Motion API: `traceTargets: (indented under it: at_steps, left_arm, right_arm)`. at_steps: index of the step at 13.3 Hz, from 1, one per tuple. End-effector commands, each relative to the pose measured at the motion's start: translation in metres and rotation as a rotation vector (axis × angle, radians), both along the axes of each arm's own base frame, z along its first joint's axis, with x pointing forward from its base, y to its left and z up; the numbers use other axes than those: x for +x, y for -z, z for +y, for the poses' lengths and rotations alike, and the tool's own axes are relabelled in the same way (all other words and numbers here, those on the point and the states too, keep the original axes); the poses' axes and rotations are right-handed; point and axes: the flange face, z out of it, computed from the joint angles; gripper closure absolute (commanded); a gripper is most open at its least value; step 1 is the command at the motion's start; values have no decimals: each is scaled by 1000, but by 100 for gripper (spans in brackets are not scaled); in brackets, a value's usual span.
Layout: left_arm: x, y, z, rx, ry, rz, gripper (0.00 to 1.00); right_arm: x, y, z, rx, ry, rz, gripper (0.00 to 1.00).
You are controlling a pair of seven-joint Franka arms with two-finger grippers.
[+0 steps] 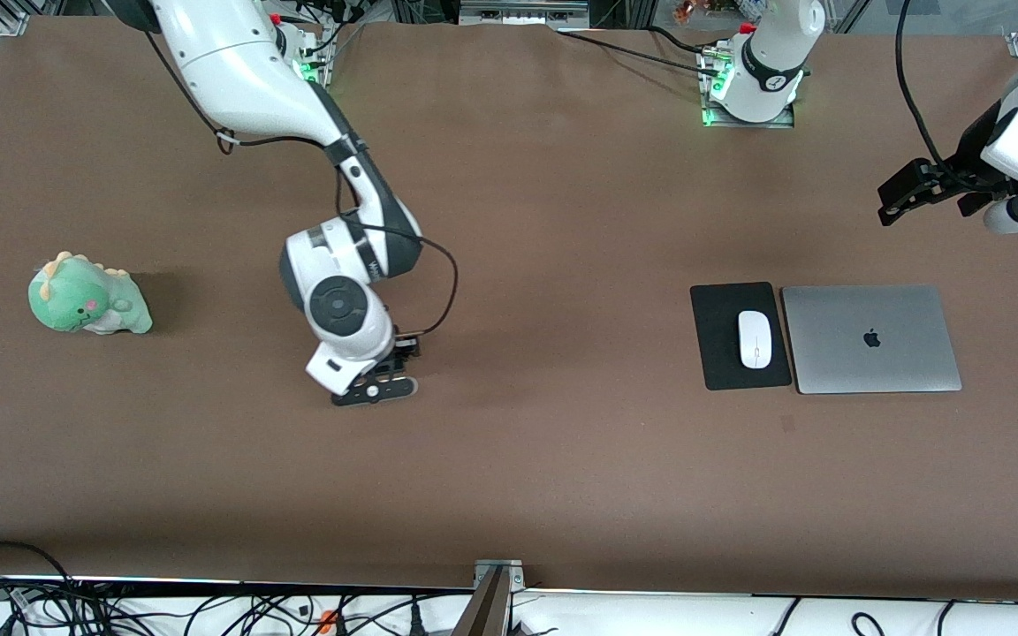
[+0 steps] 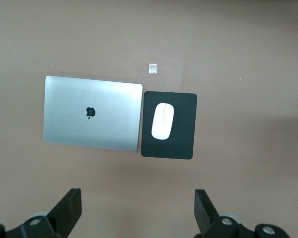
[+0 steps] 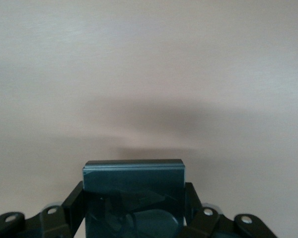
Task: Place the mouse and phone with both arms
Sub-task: 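Carry the black phone with the right gripper beside the green plush toy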
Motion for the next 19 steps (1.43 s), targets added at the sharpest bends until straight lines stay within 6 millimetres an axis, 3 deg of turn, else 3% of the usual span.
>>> traceTargets:
  at_steps: [1,3,4,6,9,11,14,17,19]
  left_arm:
    - [2,-5,2,-27,29,7,0]
    - [2,-4,1,-26,30,8,0]
    - [1,-5,0,-25,33,10,0]
    - [1,-5,0,-24,57,10,0]
    - [1,-5,0,-24,67,10,0]
    - [1,-5,-2,-24,71,9,0]
    - [1,-5,-3,-22,73,10,0]
    - [3,-6,1,-17,70,7,0]
    - [5,-2,3,-15,65,13,0]
  right_arm:
    - [4,-14,-78,28,7,38,69]
    - [1,-19,-143,40,48,34,69]
    - [-7,-19,-165,45,74,25,69]
    - [-33,-13,-205,52,126,-1,69]
    - [-80,13,-253,47,127,-79,69]
    - [-91,26,-294,28,110,-100,69]
    - [-108,45,-317,26,151,-140,68]
    - [-114,59,-331,18,168,-138,67]
    - [-115,62,-334,17,153,-132,58]
